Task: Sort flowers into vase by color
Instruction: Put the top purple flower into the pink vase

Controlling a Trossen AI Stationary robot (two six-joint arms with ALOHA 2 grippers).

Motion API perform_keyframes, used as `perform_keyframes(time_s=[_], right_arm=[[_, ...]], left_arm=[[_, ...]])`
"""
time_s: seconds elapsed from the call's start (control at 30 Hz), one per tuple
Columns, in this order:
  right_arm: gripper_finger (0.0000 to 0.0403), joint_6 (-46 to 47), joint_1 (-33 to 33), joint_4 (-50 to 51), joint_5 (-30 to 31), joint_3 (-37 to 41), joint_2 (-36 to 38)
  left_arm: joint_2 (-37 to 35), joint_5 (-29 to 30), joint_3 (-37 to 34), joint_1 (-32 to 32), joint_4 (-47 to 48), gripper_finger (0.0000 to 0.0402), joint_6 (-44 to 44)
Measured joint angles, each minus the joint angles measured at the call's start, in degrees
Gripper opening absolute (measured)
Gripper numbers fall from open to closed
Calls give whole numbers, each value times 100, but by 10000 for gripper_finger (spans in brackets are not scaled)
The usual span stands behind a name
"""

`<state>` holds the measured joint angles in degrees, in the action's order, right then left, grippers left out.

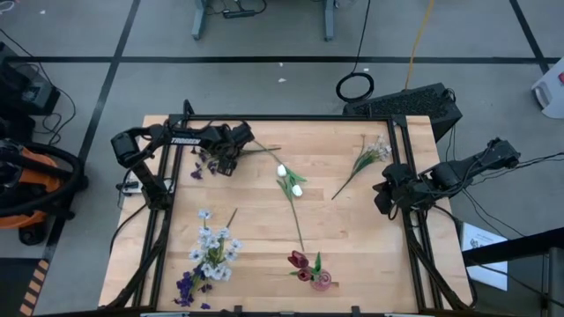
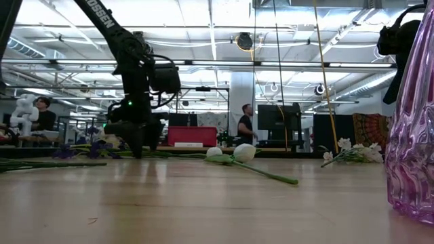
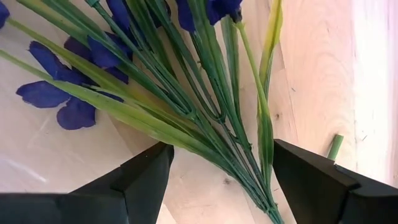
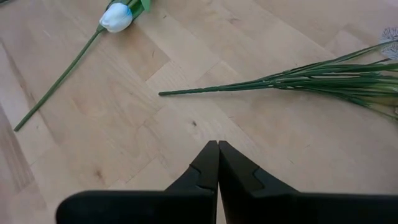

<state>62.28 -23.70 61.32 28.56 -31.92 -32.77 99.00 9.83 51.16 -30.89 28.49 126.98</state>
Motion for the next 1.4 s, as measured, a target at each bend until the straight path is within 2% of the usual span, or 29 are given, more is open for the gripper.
perform_keyframes(time_s=[0.37, 0.5, 0.67, 0.8, 1.03, 1.23, 1.4], right_arm=[[0, -157, -2, 0, 0, 0, 0], [0, -190, -2, -4, 4, 0, -2], [0, -192, -2, -9, 7, 0, -2], [0, -192, -2, -16, 7, 0, -2], [0, -209, -2, -28, 4, 0, -2], [0, 37, -2, -28, -321, 0, -2], [0, 48, -2, -31, -326, 0, -2]], left_arm=[[4, 161, -7, 192, 33, 283, -67], [4, -47, -9, 104, 22, 273, -591], [4, -578, -11, -50, 65, 214, -1323], [4, -816, -20, -59, 135, 142, -1809], [-55, -1124, -31, -55, 116, 18, -3388], [-710, -947, 14, 83, -97, 14, -4648], [-1692, 95, 251, 512, -83, 14, -5632]])
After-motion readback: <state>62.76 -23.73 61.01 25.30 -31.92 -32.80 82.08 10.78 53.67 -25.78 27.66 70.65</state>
